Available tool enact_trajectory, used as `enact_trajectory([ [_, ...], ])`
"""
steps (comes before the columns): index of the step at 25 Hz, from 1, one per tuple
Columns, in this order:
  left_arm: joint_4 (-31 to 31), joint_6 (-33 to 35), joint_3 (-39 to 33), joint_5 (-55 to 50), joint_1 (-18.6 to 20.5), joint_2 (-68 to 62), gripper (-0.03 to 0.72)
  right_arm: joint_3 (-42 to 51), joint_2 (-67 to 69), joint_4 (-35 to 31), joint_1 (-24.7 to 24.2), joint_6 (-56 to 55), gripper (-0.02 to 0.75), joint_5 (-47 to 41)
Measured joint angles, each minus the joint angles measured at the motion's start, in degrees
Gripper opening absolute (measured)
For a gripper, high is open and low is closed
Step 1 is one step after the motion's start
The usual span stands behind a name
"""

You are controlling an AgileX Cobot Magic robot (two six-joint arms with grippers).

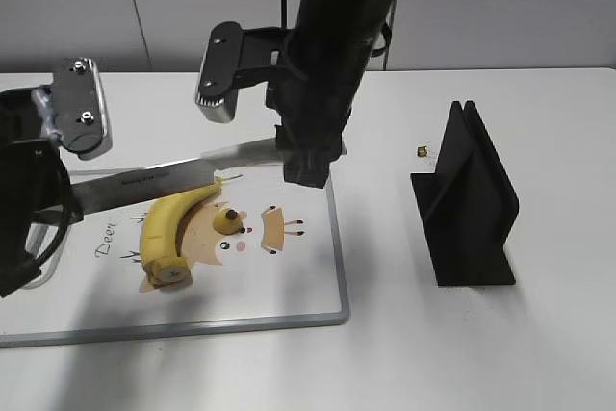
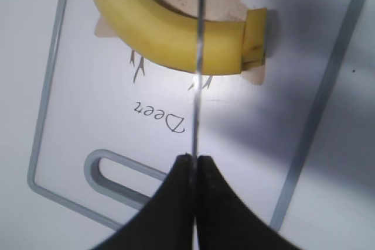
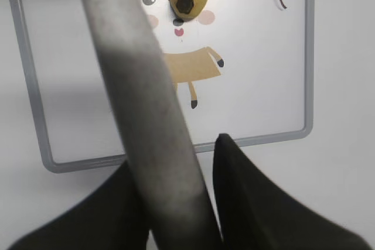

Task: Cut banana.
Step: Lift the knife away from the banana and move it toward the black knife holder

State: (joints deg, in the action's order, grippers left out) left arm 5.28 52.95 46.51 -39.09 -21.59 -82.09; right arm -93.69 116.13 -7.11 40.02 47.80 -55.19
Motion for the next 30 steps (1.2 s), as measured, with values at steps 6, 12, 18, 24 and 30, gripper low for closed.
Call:
enact_trajectory([
  [6,-0.24,0.0,0.0,0.17,-0.11,1.07,0.001,-0.12,-1.23,0.17,0.0,0.0,0.237,-0.49],
  [12,-0.05,0.0,-0.04,-0.5,-0.11,1.18,0.344,-0.12,-1.54,-0.46,0.0,0.2,0.23,-0.49],
  [18,0.01,0.0,-0.04,-0.38,0.03,4.34,0.592,-0.18,-3.76,-0.69,0.0,0.59,0.217,-0.58],
  [24,-0.02,0.0,-0.15,2.26,2.44,11.71,0.603,-0.3,-5.66,0.25,-0.17,0.34,0.172,-5.74],
  [30,-0.02,0.0,-0.21,6.06,6.71,19.68,0.602,-0.3,-7.62,1.07,-0.25,-0.73,0.16,-7.74],
])
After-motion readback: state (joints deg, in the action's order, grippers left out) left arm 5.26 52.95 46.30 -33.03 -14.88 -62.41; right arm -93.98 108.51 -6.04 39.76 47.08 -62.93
